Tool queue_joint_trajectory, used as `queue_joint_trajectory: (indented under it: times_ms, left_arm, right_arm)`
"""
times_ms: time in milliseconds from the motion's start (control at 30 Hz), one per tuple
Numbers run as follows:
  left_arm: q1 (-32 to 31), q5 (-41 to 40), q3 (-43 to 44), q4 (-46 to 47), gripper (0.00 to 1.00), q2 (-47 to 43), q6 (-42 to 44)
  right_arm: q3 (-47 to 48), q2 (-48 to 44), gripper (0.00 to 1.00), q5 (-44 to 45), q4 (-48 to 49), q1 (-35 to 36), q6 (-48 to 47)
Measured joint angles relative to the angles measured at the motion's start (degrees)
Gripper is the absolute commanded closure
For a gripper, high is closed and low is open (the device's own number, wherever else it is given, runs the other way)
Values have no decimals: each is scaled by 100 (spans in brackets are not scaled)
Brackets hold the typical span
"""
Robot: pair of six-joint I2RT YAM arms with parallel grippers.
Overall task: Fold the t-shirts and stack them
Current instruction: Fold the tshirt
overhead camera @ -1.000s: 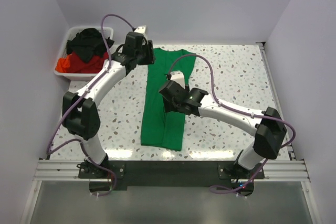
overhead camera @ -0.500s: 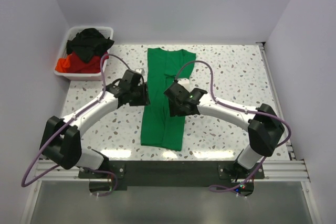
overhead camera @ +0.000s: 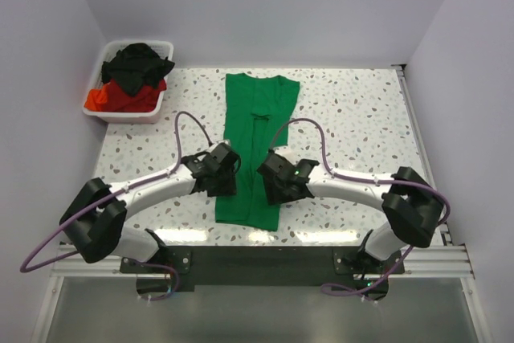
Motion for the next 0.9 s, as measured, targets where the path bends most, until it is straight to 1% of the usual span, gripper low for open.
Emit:
queue_joint_trajectory:
  times_ms: [133,267,467,633,767,900]
  left_arm:
    - [-275,-57,-431,-15,53,-116,-352]
    - [-446,-79,-481,15,54,-310,-468]
    - [-634,-146,-590,74,54,-354,-474]
    - [-844,-212,-988,105,54,-417,-599]
    - [-999,-348,-1294,245,53,-745,-839]
    - [-1045,-459,-1482,343,53,-951,-1073]
  right_arm:
    - [-354,-243,36,-70,175,195,26]
    - [-398,-275,37,-61,278,415,107]
    - [-391,-107,37,-35,348,848,295]
    - [-424,68,37,-20,330,1141,520]
    - [-667,-15,38,15,352,1231,719]
    - [-990,-363,38,105,341,1237,962]
